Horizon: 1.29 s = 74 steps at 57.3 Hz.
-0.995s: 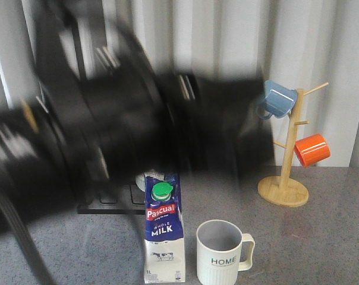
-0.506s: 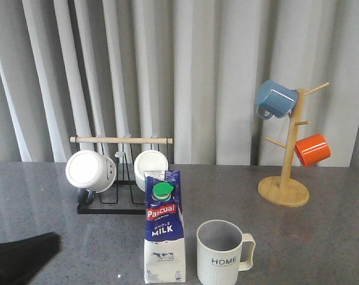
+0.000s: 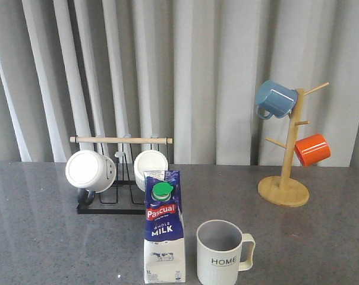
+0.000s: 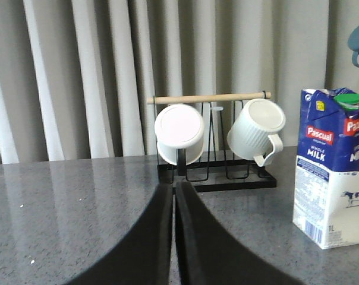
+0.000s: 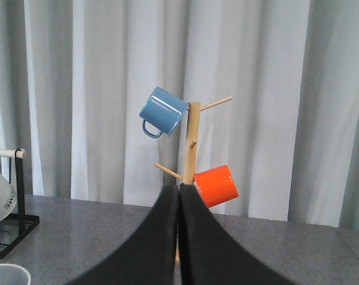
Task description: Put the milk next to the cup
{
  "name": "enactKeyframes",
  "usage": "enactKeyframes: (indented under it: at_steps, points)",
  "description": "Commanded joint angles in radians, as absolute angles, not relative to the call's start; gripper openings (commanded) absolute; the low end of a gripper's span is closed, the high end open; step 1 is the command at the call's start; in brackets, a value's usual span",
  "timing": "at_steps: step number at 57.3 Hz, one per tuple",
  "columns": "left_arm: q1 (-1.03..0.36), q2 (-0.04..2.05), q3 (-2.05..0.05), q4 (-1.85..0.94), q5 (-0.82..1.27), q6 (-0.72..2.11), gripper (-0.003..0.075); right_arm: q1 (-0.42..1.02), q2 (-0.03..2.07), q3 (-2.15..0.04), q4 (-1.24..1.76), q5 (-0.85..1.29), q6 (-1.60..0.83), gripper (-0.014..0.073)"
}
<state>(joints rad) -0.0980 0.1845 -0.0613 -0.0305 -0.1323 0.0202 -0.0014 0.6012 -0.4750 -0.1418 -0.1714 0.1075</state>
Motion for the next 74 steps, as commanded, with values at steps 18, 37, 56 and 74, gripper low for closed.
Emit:
enactKeyframes:
  at_steps: [18, 37, 56, 74]
  points:
    - [0.009, -0.026, 0.005, 0.042, -0.064, -0.045, -0.0006, -0.005, 0.602, -0.499, -0.139, -0.248, 0.103, -0.0008]
    - [0.009, -0.024, -0.004, 0.037, -0.065, -0.048, -0.0006, -0.005, 0.602, -0.499, -0.139, -0.246, 0.103, -0.0008]
    - [0.009, -0.024, -0.004, 0.037, -0.065, -0.047, -0.0006, -0.005, 0.602, -0.499, -0.139, -0.246, 0.103, -0.0008]
    - [0.009, -0.024, -0.004, 0.037, -0.065, -0.047, -0.0006, -0.005, 0.561, -0.475, -0.143, -0.243, 0.074, -0.0008]
